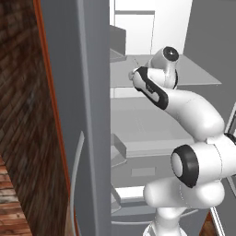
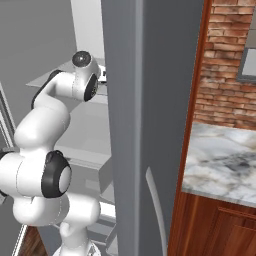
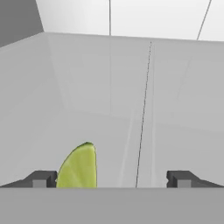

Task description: There is a bowl on the dining counter. Grab a lemon wedge from the fridge and place it in the bowl. Then get the liquor bottle and glass cup from the cabinet and place them next to the bowl.

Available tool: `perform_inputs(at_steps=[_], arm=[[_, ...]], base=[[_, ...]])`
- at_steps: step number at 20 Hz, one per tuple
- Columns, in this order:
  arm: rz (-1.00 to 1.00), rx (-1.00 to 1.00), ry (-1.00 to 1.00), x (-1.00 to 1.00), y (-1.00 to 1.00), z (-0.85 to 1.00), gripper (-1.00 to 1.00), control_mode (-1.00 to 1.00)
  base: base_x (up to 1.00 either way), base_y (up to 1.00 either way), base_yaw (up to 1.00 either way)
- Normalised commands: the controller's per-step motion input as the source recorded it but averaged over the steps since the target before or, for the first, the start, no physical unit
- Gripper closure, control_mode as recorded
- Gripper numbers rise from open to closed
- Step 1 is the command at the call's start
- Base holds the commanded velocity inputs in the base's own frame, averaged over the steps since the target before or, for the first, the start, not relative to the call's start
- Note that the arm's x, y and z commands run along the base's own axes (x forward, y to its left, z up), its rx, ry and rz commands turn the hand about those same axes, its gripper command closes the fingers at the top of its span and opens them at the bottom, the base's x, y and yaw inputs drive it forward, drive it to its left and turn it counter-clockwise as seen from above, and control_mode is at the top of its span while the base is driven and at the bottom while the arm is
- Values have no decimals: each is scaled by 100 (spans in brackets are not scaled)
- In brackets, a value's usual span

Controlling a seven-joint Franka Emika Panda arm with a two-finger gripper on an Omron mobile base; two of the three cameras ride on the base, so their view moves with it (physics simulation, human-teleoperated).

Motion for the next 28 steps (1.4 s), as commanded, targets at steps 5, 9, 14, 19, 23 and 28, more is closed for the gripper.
perform_inputs(at_steps=[5,9,14,19,23,28], arm=[[0,0,7,24,13,-42,100,-100],[0,0,3,22,4,-29,100,-100],[0,3,-1,-14,0,-3,100,-100],[0,10,-17,-94,0,35,100,-100],[0,12,-23,-100,0,66,100,-100],[0,7,-14,-100,0,82,100,-100]], base=[[0,0,0],[0,0,0],[0,0,0],[0,0,0],[0,0,0],[0,0,0]])
